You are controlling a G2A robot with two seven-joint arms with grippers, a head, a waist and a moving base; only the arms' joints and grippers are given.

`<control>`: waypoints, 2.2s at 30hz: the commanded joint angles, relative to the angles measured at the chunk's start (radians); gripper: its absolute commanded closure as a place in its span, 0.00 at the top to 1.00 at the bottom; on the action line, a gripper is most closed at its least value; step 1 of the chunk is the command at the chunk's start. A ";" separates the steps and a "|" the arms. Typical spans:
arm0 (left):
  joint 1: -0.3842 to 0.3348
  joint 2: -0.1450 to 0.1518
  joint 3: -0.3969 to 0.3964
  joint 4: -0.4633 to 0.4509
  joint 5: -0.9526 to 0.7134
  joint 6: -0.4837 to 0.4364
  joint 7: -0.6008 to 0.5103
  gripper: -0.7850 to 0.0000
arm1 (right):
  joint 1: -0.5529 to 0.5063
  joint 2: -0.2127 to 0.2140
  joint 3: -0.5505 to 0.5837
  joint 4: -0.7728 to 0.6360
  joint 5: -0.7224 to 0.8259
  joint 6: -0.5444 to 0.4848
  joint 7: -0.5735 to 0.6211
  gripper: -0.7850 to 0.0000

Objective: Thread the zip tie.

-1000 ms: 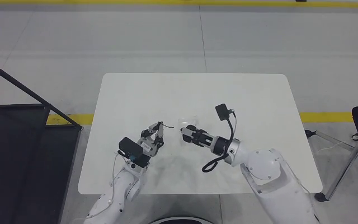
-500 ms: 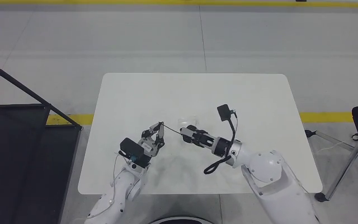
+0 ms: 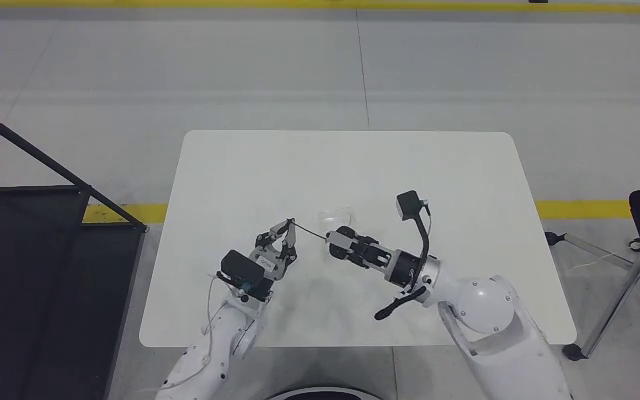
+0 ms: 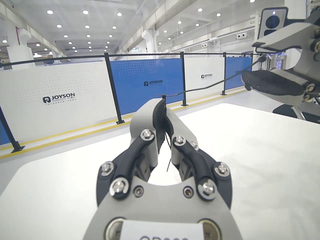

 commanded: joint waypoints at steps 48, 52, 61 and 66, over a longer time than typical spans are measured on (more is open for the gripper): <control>-0.008 -0.013 0.010 0.013 0.043 -0.021 -0.016 0.00 | 0.029 -0.002 -0.035 0.012 -0.046 0.048 -0.008 0.00; -0.007 -0.014 0.011 0.013 0.044 -0.025 -0.013 0.00 | 0.028 -0.002 -0.035 0.012 -0.049 0.049 -0.009 0.00; -0.005 -0.015 0.014 0.013 0.051 -0.031 -0.009 0.00 | 0.031 -0.002 -0.040 0.015 -0.062 0.059 -0.011 0.00; -0.002 -0.015 0.012 0.011 0.053 -0.038 -0.003 0.00 | 0.035 -0.003 -0.045 0.015 -0.071 0.068 -0.014 0.00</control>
